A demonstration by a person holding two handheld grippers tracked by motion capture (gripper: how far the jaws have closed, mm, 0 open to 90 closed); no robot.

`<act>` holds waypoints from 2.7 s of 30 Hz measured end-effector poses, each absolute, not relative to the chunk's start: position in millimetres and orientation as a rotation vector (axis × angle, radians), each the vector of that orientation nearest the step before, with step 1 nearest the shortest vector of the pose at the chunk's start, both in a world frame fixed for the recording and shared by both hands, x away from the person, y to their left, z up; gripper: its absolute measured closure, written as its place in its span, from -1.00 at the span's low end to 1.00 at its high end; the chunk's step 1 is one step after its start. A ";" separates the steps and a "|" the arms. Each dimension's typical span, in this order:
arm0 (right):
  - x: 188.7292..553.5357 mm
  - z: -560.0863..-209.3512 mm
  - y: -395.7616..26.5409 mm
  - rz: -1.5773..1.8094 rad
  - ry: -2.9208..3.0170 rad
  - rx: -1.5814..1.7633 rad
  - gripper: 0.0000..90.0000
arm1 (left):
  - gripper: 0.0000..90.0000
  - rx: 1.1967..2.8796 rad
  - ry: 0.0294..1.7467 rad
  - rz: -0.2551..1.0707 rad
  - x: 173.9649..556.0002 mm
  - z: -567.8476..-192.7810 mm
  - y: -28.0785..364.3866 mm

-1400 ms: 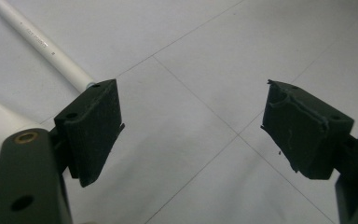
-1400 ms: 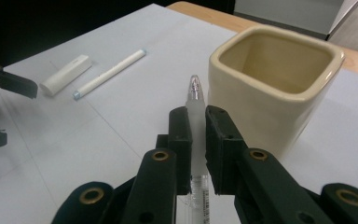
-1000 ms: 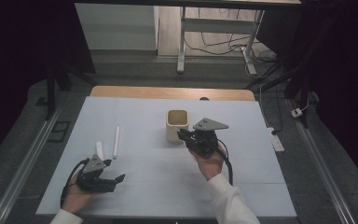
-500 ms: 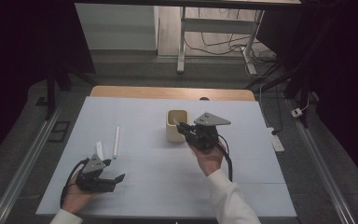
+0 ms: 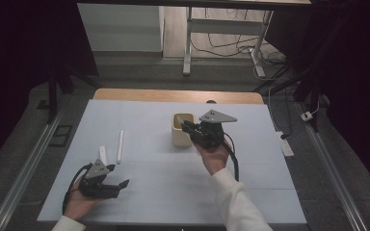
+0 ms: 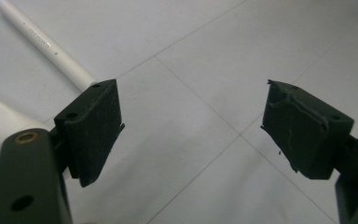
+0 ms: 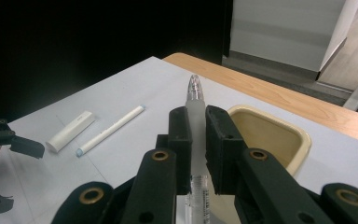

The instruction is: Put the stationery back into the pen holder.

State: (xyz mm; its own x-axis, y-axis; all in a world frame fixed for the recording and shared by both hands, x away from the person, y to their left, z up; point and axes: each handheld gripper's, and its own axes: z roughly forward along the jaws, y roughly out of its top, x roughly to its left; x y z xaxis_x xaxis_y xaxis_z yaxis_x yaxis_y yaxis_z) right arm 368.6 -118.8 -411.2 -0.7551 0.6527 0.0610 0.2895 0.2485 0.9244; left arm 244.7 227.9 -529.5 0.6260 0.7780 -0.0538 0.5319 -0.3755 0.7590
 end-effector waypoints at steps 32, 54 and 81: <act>400.0 -393.8 -108.7 1.528 2.133 0.886 0.78 | -0.57 2.074 1.017 0.400 244.4 -529.5 226.2; 427.6 -396.2 -101.2 1.570 2.095 0.925 0.78 | -0.57 2.070 1.021 0.396 245.1 -529.8 228.0; 453.9 -391.3 -87.2 1.592 2.057 0.918 0.78 | -0.57 2.063 1.021 0.391 245.7 -529.8 229.7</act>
State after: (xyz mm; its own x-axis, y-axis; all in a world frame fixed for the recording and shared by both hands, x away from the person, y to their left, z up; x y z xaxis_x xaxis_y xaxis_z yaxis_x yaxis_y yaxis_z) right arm 453.9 -87.2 -391.3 -0.7141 0.6941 0.0911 0.2623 0.1446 0.9541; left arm 245.7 229.7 -529.8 0.6290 0.7747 -0.0655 0.5331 -0.3685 0.7616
